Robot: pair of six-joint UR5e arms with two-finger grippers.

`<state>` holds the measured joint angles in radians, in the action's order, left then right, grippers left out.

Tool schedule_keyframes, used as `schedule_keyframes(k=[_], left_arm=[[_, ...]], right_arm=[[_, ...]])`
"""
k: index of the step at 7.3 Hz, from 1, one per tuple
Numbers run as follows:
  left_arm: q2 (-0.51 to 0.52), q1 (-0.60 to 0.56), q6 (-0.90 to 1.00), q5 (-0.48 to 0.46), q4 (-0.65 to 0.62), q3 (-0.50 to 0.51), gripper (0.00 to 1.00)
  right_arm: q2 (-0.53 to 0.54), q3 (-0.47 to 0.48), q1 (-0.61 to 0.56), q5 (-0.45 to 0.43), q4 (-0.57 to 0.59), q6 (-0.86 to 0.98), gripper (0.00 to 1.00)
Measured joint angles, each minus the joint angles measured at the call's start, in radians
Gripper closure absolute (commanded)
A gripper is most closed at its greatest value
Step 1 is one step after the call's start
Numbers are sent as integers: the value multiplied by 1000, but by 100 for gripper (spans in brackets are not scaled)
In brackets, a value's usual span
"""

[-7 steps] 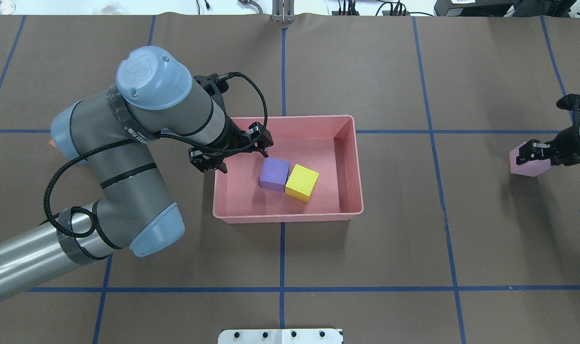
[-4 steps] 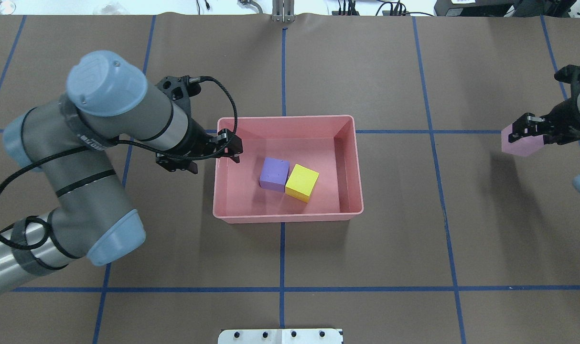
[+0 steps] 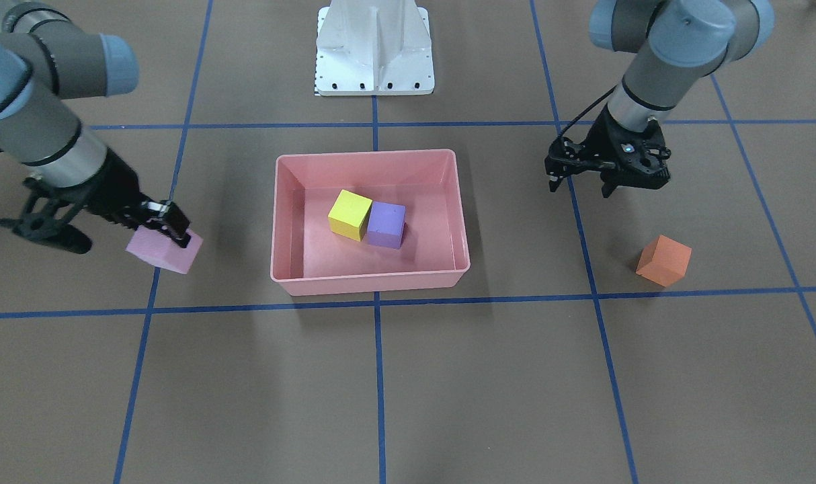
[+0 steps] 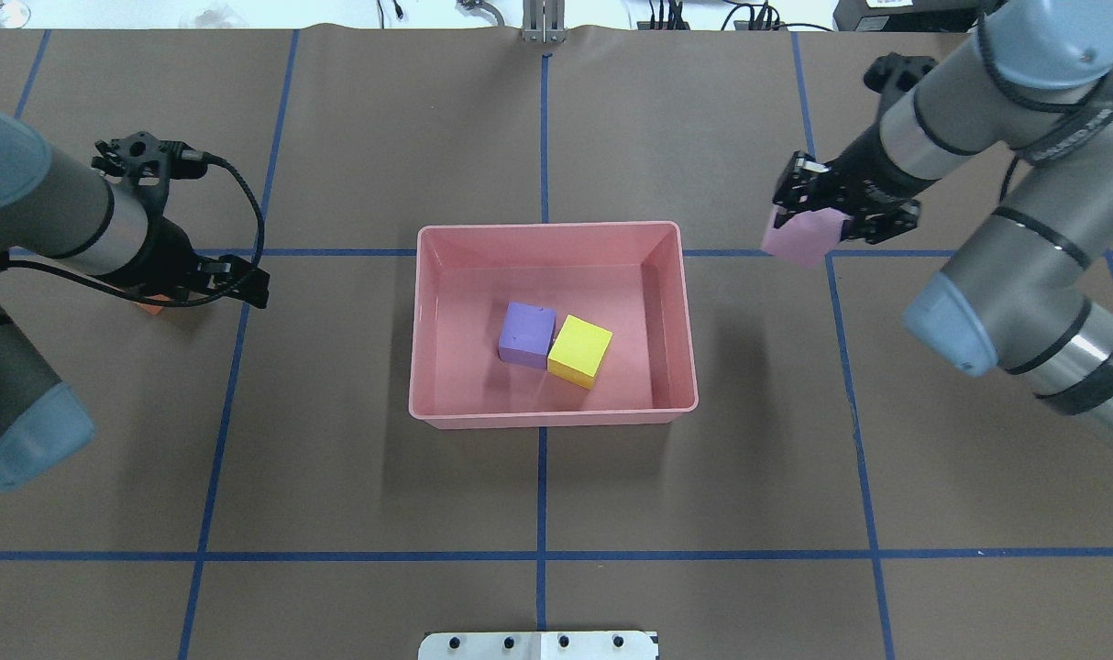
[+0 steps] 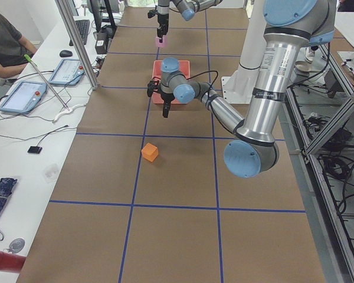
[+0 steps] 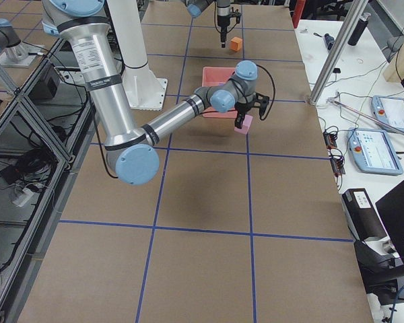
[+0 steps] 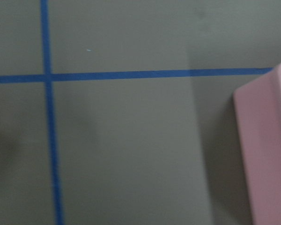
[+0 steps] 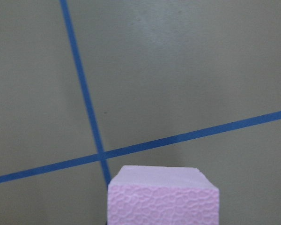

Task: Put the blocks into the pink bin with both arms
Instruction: 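Carry the lilac cube into the bin and release it behind the yellow cube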

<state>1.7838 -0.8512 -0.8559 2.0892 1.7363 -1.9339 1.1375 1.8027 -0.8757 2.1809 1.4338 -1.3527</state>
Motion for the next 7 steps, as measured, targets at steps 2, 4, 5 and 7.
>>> schedule_keyframes(k=[2,4,5,7], left_arm=[[-29,-105,148,65,2,80,1],[-29,-137,221,79,27,148,1],[-24,-143,246,79,50,176,1],[-19,-146,302,79,67,207,1]], right_arm=[[-115,-10,125,-76,6,-153,100],[-186,-66,207,-160,6,-202,100],[-206,-99,221,-178,5,-207,100],[-217,-122,232,-195,4,-209,100]])
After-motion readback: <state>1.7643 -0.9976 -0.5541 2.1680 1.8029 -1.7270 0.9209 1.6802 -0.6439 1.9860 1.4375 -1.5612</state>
